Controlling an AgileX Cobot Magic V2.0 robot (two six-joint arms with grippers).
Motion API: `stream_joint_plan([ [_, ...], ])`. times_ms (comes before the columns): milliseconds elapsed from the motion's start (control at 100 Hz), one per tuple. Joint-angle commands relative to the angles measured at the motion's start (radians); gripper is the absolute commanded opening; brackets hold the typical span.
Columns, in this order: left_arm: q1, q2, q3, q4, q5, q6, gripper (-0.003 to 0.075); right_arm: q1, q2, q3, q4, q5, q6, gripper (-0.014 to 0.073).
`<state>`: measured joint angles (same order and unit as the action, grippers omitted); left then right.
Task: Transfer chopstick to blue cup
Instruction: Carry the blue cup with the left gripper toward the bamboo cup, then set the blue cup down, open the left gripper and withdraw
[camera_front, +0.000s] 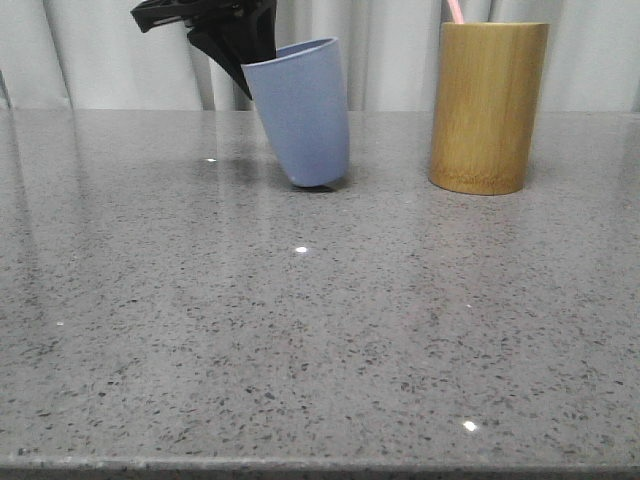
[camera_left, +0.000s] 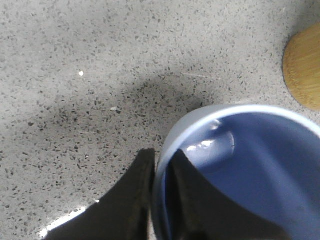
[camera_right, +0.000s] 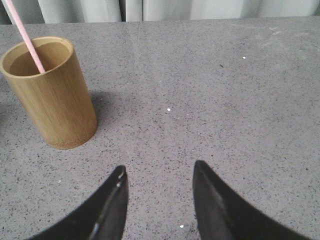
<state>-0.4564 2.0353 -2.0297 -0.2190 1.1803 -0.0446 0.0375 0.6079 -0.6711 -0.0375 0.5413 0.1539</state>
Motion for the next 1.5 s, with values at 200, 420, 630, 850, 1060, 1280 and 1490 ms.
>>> stream_joint_plan([
  [200,-0.008,-0.058,-0.046,-0.023,-0.031,0.003,0.0318,-0.005,0.009,-0.038,-0.011,-0.084,-0.008,0.0335],
  [420,-0.008,-0.058,-0.109,-0.033,-0.032,0.003,0.0319,-0.005,0.009,-0.038,-0.011,-0.085,-0.008,0.0335],
  [630,-0.008,-0.069,-0.137,-0.033,-0.016,0.003,0.0316,-0.005,0.009,-0.038,-0.011,-0.085,-0.008,0.0335],
  [850,-0.006,-0.124,-0.137,0.068,0.008,-0.009,0.0316,-0.005,0.009,-0.038,-0.011,-0.084,-0.008,0.0335],
  [1060,0.007,-0.215,-0.103,0.248,0.024,-0.083,0.0316,-0.005,0.009,-0.038,-0.011,-0.078,-0.008,0.0335],
  [1280,0.078,-0.343,0.024,0.279,0.008,-0.106,0.0316,-0.005,0.009,-0.038,-0.011,-0.051,-0.008,0.0335],
  [1490,0.147,-0.527,0.257,0.279,-0.095,-0.113,0.0316,-0.005,0.009,-0.038,-0.011,-0.045,-0.009,0.0335],
])
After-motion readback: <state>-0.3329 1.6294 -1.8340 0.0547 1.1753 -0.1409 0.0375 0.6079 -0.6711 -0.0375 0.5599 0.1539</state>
